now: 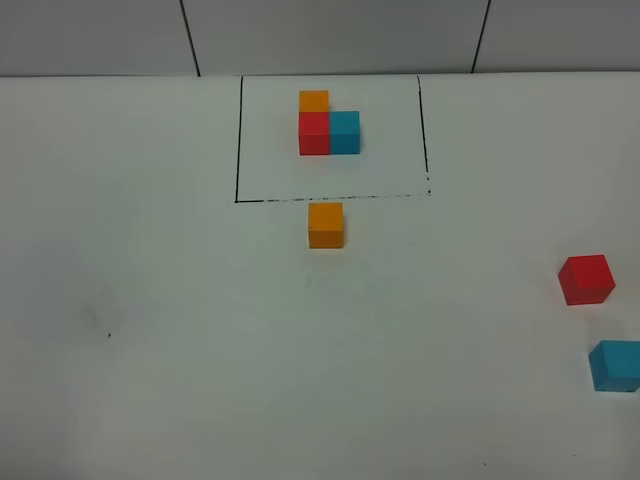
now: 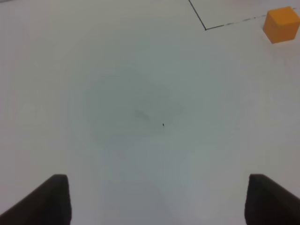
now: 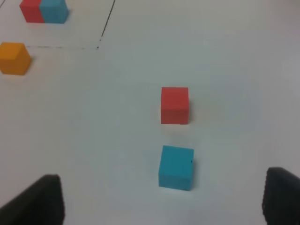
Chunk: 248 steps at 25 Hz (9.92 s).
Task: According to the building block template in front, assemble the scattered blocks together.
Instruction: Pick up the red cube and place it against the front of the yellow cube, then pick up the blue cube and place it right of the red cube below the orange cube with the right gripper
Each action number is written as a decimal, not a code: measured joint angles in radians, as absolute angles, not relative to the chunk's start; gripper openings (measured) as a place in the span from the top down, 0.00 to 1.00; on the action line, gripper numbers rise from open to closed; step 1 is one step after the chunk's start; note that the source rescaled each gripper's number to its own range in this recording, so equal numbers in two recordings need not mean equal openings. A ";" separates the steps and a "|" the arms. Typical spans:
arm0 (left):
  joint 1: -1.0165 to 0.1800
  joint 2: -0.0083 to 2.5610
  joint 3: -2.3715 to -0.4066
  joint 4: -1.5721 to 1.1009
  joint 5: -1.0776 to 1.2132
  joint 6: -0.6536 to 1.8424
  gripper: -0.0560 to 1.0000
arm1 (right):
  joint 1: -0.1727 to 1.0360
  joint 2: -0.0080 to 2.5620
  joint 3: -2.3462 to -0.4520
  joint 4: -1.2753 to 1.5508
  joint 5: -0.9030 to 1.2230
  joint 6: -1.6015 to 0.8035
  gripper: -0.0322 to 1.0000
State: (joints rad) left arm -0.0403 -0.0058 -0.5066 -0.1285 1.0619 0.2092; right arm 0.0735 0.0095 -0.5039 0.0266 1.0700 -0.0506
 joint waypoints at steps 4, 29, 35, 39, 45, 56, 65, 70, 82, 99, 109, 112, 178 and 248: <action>-0.040 -0.006 -0.507 -0.129 1.062 0.209 0.11 | 0.073 0.009 -0.504 0.027 1.070 -0.051 0.27; -0.040 -0.006 -0.507 -0.129 1.062 0.212 0.12 | 0.073 0.027 -0.504 0.000 1.071 -0.025 0.27; -0.040 -0.006 -0.507 -0.129 1.062 0.212 0.12 | 0.073 0.230 -0.519 -0.027 1.073 0.027 0.21; -0.040 -0.006 -0.507 -0.129 1.062 0.212 0.12 | 0.073 0.428 -0.578 -0.037 1.073 0.031 0.10; -0.040 -0.006 -0.507 -0.129 1.062 0.212 0.12 | 0.073 0.767 -0.674 -0.094 1.077 0.042 0.01; -0.040 -0.006 -0.507 -0.129 1.062 0.212 0.12 | 0.066 1.248 -0.806 -0.104 0.836 -0.079 0.00; -0.040 -0.006 -0.507 -0.129 1.062 0.211 0.12 | -0.003 1.511 -0.807 0.082 0.661 -0.246 0.00; -0.040 -0.006 -0.507 -0.129 1.062 0.211 0.12 | -0.003 1.590 -0.818 0.086 0.593 -0.261 0.01; -0.040 -0.006 -0.507 -0.129 1.062 0.210 0.12 | -0.003 1.753 -0.886 0.044 0.545 -0.229 0.06; -0.040 -0.006 -0.507 -0.129 1.062 0.210 0.12 | 0.046 1.780 -0.947 -0.009 0.666 -0.112 0.95; -0.040 -0.006 -0.507 -0.129 1.062 0.210 0.12 | 0.497 1.735 -1.076 -0.202 0.915 0.626 0.95; -0.040 -0.006 -0.507 -0.129 1.062 0.210 0.12 | 0.619 1.762 -1.120 -0.226 0.910 0.774 0.95; -0.040 -0.006 -0.506 -0.129 1.062 0.213 0.12 | 0.806 2.235 -1.611 -0.249 0.840 0.922 0.96; -0.040 -0.006 -0.506 -0.129 1.062 0.211 0.12 | 0.782 2.208 -1.611 -0.286 0.812 0.917 0.50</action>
